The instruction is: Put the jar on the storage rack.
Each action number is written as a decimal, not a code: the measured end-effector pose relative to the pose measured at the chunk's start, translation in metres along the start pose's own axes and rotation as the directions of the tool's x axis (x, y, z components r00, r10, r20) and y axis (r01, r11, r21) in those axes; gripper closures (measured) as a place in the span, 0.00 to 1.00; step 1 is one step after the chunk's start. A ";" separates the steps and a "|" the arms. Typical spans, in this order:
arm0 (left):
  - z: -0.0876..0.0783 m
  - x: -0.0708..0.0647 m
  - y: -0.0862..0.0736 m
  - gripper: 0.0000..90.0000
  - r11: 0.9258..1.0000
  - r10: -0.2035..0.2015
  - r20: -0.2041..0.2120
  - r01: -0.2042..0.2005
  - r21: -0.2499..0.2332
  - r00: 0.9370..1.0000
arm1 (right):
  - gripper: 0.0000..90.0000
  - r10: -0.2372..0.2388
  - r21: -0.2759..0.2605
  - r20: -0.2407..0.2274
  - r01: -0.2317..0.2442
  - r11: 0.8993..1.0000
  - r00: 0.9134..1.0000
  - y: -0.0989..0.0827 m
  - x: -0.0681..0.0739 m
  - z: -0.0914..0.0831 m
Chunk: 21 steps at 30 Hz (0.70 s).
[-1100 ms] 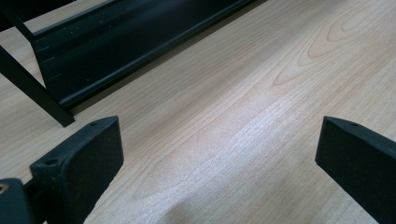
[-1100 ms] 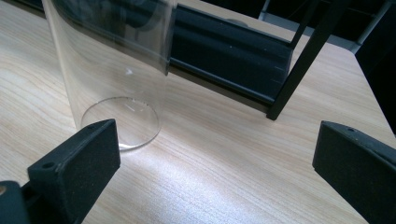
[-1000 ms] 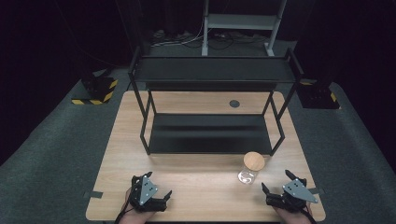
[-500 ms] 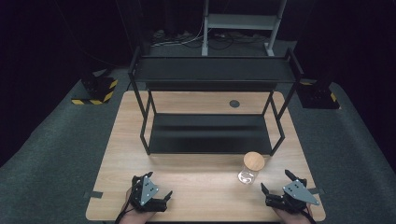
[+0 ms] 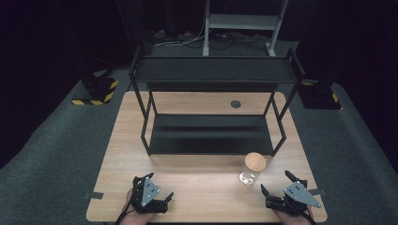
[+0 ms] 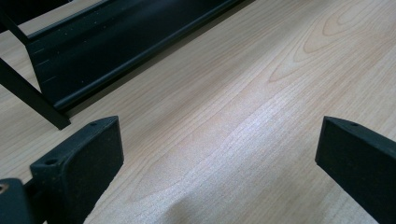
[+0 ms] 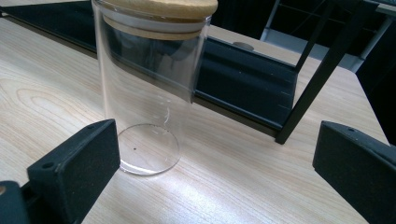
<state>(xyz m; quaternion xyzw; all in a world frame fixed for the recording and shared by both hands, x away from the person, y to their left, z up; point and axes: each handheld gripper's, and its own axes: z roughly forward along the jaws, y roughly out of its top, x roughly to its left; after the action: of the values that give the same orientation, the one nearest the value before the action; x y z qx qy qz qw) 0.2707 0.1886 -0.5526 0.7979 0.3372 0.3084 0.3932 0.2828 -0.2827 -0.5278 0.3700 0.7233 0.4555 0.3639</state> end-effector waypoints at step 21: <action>0.000 0.000 0.000 0.02 1.000 0.006 0.006 -0.006 0.001 1.000 | 0.00 0.016 -0.025 -0.033 -0.017 1.000 0.999 0.007 0.008 -0.002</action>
<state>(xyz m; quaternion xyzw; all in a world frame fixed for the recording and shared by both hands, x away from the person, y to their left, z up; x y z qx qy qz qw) 0.2708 0.1883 -0.5527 0.8000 0.3340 0.3068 0.3929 0.2790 -0.2742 -0.5226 0.3636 0.7203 0.4736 0.3530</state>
